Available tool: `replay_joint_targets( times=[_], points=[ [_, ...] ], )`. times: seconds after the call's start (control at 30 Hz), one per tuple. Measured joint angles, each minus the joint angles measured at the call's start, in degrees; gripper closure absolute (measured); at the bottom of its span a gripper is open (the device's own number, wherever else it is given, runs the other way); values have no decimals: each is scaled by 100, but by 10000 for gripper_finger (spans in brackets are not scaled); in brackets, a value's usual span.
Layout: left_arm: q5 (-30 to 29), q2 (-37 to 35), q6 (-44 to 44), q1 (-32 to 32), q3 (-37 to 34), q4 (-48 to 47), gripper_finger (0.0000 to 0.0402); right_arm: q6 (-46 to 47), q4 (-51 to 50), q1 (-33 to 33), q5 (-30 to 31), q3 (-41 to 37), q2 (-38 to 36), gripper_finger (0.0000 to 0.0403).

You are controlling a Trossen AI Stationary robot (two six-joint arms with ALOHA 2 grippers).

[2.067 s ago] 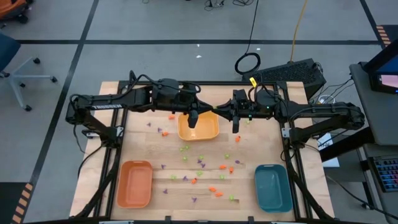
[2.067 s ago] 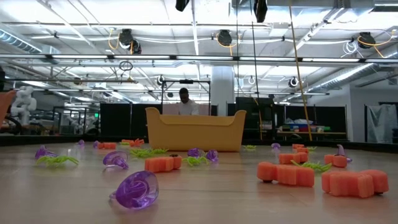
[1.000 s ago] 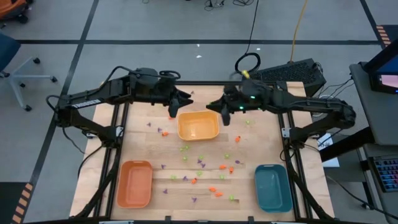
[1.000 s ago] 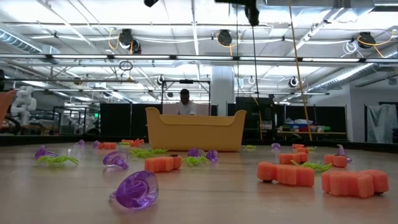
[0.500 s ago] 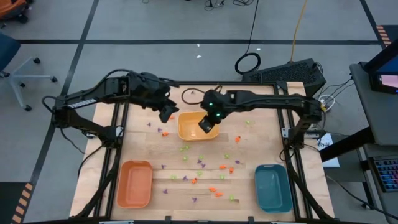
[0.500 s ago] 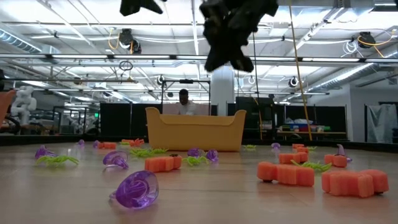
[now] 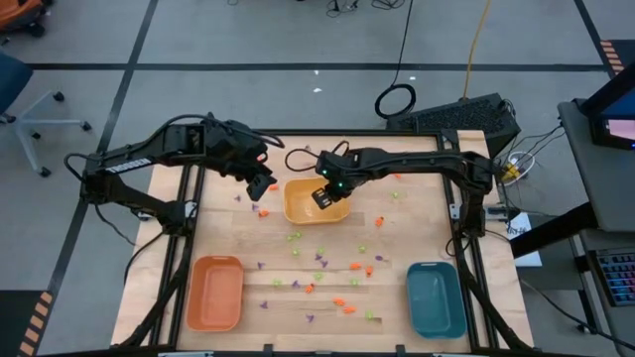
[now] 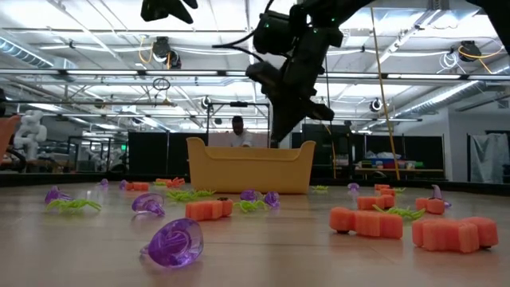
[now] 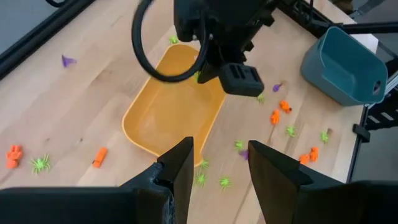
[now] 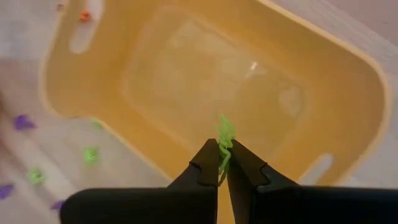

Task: Sort Halloween decoration
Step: Put the green spider toy into the yellow bin, then put the violet witch hat toy into the blue bin

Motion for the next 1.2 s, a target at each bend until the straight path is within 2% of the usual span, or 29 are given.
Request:
replay_joint_targets(
  times=[0.13,0.3,0.67,1.0,1.2],
  points=[
    [-43,2,3,0,0,15,252,81,-80,33,319,0,76,393],
    [-86,2,-31,0,0,-9,252,358,-118,85,665,0,67,359],
    [-84,-1,-38,0,0,-203,252,852,-165,90,627,0,-27,275],
    [-86,-31,244,0,0,-473,252,1287,-752,267,706,0,-1332,262],
    [-205,-31,267,2,0,-438,252,695,-1067,418,922,0,-2190,261]
  ],
)
